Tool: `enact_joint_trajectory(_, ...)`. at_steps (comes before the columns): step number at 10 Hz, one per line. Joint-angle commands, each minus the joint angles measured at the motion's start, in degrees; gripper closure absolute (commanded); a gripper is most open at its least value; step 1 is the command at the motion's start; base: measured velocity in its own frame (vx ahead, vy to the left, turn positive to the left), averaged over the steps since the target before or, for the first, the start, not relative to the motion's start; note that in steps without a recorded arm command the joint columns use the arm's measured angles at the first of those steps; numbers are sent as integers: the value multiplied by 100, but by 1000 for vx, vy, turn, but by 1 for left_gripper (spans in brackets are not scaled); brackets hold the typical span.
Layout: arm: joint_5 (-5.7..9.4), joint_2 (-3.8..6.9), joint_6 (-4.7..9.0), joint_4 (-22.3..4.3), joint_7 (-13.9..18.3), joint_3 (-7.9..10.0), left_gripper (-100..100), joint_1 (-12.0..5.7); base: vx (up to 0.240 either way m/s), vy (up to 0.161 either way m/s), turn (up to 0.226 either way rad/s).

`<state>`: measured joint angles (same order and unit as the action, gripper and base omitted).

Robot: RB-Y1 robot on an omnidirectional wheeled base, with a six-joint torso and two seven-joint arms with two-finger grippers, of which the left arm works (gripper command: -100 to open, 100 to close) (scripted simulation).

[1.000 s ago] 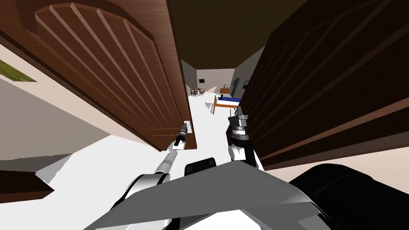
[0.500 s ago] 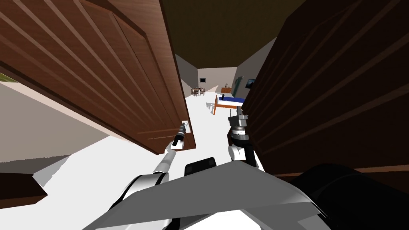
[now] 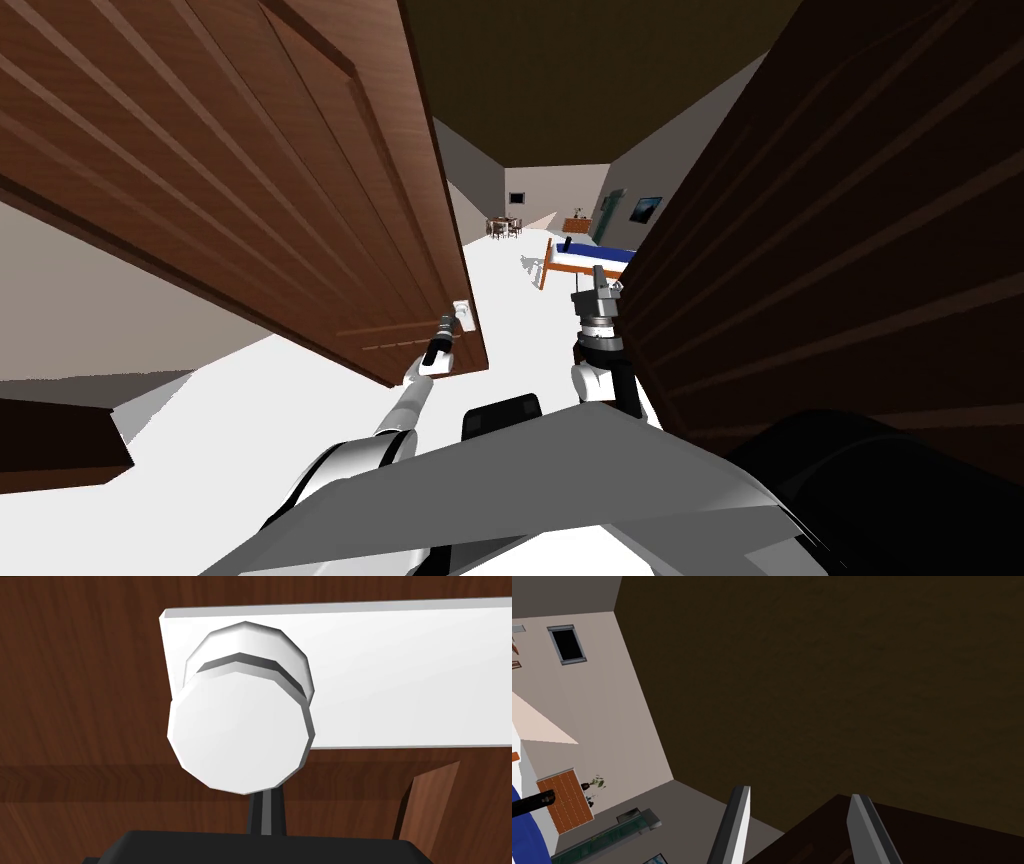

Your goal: Push the door open

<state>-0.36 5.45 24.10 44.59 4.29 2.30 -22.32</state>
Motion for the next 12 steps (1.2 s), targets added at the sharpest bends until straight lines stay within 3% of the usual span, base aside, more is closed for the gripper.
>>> enact_joint_trajectory(1, 0, -10, -6, 4, 9, -13, -100, 3, -204, -30, 5)
enact_joint_trajectory(7, 17, -95, -45, 64, 21, -21, -100, 11, -222, -52, 31)
enact_joint_trajectory(12, 29, -70, 40, 30, -10, 41, -100, 26, 179, -20, -21)
